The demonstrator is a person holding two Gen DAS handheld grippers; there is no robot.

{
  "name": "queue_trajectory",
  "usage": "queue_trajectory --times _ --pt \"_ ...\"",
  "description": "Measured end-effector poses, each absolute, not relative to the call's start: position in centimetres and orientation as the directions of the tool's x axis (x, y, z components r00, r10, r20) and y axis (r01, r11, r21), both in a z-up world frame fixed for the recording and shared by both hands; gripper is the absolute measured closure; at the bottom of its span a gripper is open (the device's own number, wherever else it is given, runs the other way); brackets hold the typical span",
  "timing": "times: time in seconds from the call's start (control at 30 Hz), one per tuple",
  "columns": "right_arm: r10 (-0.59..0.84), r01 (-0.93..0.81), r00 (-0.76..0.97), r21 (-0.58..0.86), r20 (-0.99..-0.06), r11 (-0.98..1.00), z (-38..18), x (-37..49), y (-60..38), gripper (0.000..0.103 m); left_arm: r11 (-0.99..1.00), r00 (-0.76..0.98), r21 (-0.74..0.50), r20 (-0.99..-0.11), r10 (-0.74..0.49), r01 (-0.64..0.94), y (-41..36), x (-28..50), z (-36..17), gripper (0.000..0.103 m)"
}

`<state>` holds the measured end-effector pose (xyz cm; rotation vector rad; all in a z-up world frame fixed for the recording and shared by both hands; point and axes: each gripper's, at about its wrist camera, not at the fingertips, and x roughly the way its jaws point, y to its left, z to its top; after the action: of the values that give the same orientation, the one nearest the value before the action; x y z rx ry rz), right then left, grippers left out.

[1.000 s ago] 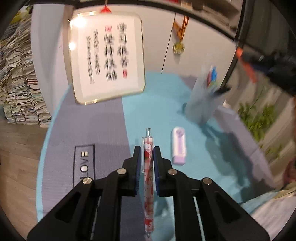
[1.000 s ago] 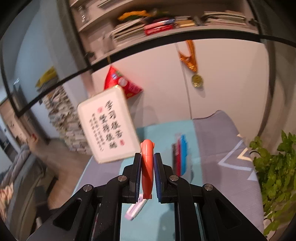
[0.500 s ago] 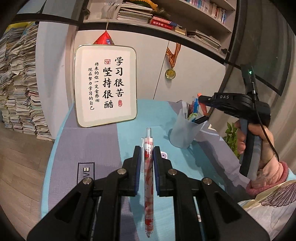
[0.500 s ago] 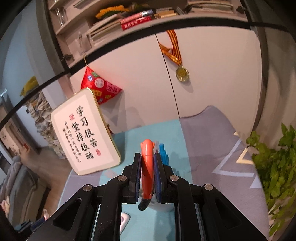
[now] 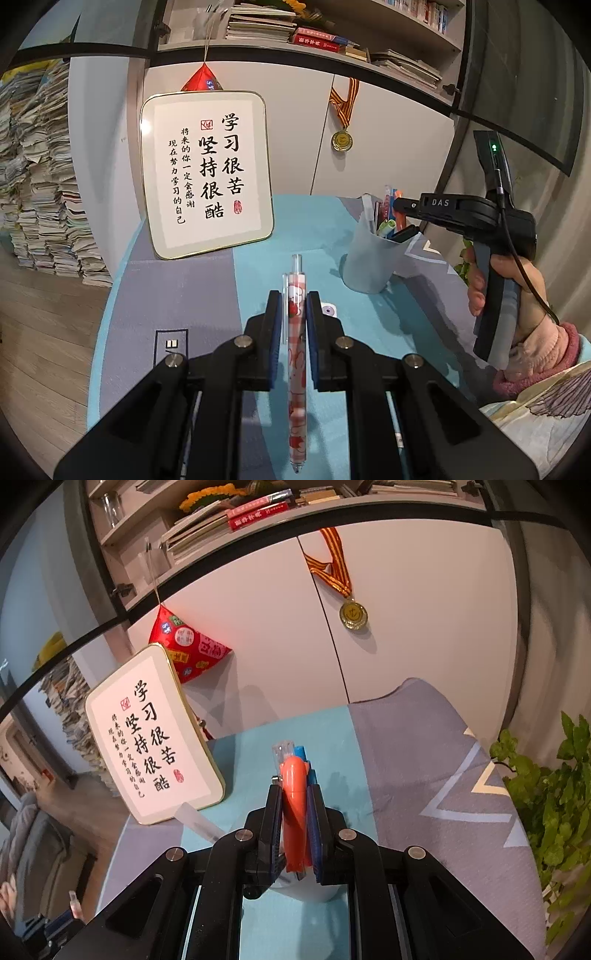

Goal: Organize stationery
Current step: 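Lower the orange marker into the frosted cup and open the right tool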

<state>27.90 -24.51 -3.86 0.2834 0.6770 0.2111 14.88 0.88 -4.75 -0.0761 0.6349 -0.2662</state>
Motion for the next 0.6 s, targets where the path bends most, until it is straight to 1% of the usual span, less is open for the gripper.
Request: queue_trajectory --times 0.4,0.6 --pt "0.304 -0.101 0.731 0.343 -0.611 0.934 -5.0 27.6 -24.8 0.089 0.964 0.772 -0.140 -0.577 -0.266 0.228 0.1 15.2 -4.5 0.092" --pt "0.324 -0.104 0.719 0.366 -0.615 0.925 -5.1 27.2 -25.3 0.088 0.960 0.783 -0.134 -0.557 -0.277 0.244 -0.8 15.3 -3.6 0.092"
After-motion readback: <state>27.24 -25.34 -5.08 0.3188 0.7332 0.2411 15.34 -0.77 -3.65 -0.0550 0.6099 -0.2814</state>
